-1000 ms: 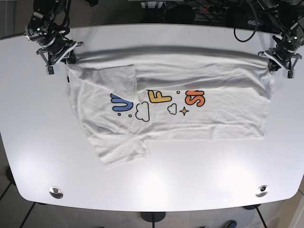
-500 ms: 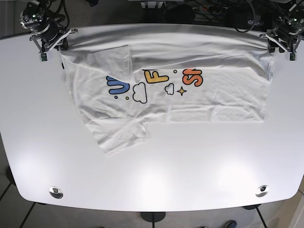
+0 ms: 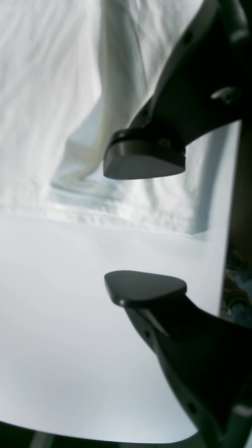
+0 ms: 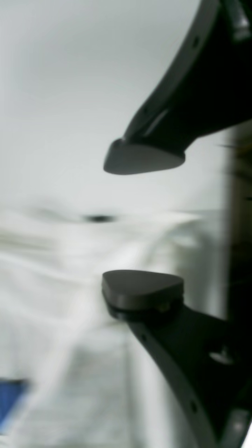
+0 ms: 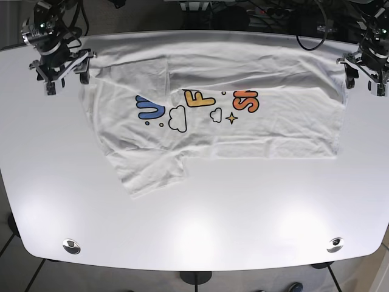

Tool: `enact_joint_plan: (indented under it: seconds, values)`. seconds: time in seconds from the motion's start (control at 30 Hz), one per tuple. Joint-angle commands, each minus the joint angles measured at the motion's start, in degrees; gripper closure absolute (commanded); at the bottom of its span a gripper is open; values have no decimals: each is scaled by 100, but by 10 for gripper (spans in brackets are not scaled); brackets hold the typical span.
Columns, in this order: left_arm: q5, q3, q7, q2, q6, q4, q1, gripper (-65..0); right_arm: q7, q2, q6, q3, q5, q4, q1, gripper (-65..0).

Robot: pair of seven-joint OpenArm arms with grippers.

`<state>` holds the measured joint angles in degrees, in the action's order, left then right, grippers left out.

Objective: Fold the T-shirt properly
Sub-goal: 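Pull the shirt edge with both grippers to smooth the shirt, then move both grippers to the shirt's hem side and grasp the hem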

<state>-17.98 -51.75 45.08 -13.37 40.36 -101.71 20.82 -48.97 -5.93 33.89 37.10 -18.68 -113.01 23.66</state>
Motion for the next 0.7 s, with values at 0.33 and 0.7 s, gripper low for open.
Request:
enact_joint_plan:
  seconds: [0.33,0.7]
  values:
    - [1450,871,-170,-66,-36,1490,-2746,-379,145,-589,-97,-1385,703,2189,-2986,-407]
    - [1987,880,-1321,-57,-594,2729,-3783,-382,1570,-738,-132,-2044,984,5706,-4753,-407]
